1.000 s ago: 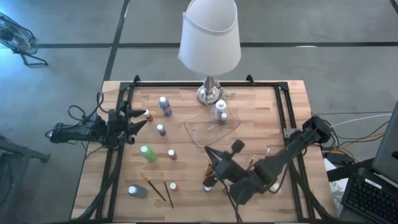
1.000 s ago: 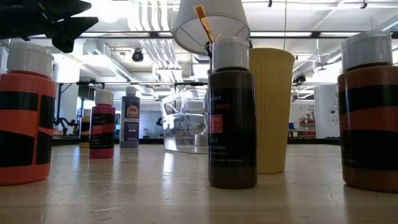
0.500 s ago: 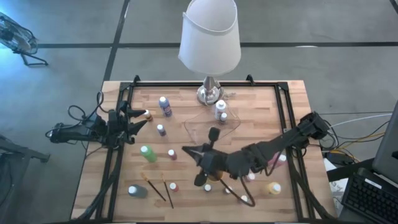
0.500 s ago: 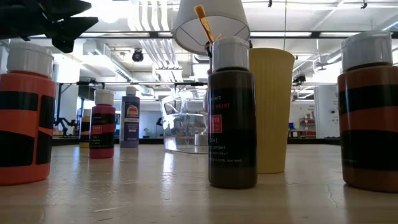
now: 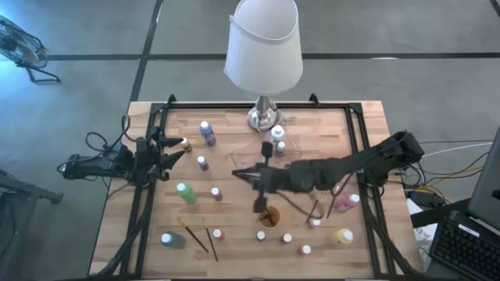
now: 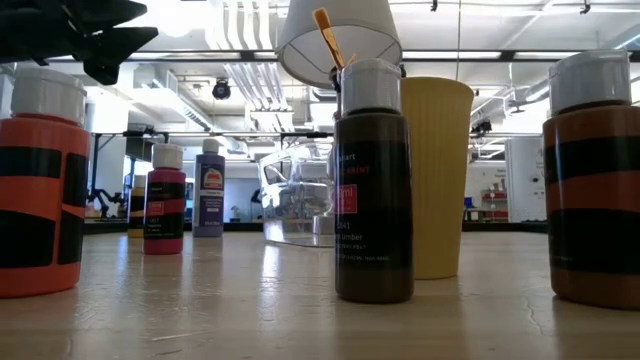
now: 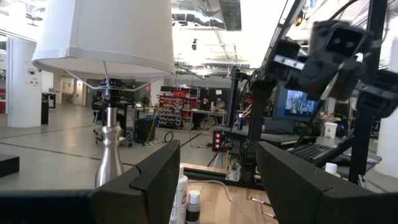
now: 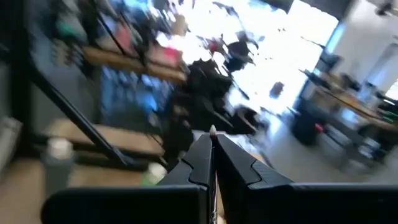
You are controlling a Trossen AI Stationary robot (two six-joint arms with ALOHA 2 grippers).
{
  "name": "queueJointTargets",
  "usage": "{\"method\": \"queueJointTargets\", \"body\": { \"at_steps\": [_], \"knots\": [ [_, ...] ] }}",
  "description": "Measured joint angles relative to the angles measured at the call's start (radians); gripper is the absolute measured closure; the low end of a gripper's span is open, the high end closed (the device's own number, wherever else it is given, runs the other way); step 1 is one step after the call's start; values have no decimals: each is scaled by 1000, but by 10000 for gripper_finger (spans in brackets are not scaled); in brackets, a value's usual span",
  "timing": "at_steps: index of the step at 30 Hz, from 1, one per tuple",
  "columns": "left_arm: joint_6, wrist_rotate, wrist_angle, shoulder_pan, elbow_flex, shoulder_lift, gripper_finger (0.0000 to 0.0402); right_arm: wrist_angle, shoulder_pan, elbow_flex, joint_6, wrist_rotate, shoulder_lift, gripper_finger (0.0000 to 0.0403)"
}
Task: Pick & Place Paint Supplies
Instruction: Put the black paint brush into the yellow cup
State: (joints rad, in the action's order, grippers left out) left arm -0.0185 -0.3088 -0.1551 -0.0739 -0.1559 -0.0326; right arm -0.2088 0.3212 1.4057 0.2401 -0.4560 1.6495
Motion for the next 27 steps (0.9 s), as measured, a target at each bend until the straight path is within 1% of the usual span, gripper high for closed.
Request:
{"method": "queueJointTargets", "body": {
  "at_steps": [2, 4, 6, 9, 13, 16, 18, 23, 27],
  "knots": [
    [0, 0, 1, 0, 0, 0, 183, -111, 3, -104, 20, 50, -59, 394],
    [0, 0, 2, 0, 0, 0, 183, -265, 21, -218, 56, 69, -113, 394],
    [0, 0, 7, 0, 0, -2, 183, -387, 43, -342, 81, 71, -170, 394],
    [0, 0, 14, 0, 0, -6, 183, -575, 71, -510, 77, 65, -233, 394],
    [0, 0, 22, 0, 0, -11, 183, -805, 122, -663, 98, 61, -254, 394],
    [0, 0, 25, 0, 0, -11, 183, -912, 157, -719, 141, 64, -240, 394],
    [0, 0, 25, 0, 0, -11, 183, -940, 175, -738, 161, 64, -226, 394],
    [0, 0, 31, 0, 0, -11, 183, -1007, 192, -737, 161, 60, -155, 394],
    [0, 0, 31, 0, 0, -11, 183, -1021, 197, -715, 150, 37, -80, 394]
  ]
}}
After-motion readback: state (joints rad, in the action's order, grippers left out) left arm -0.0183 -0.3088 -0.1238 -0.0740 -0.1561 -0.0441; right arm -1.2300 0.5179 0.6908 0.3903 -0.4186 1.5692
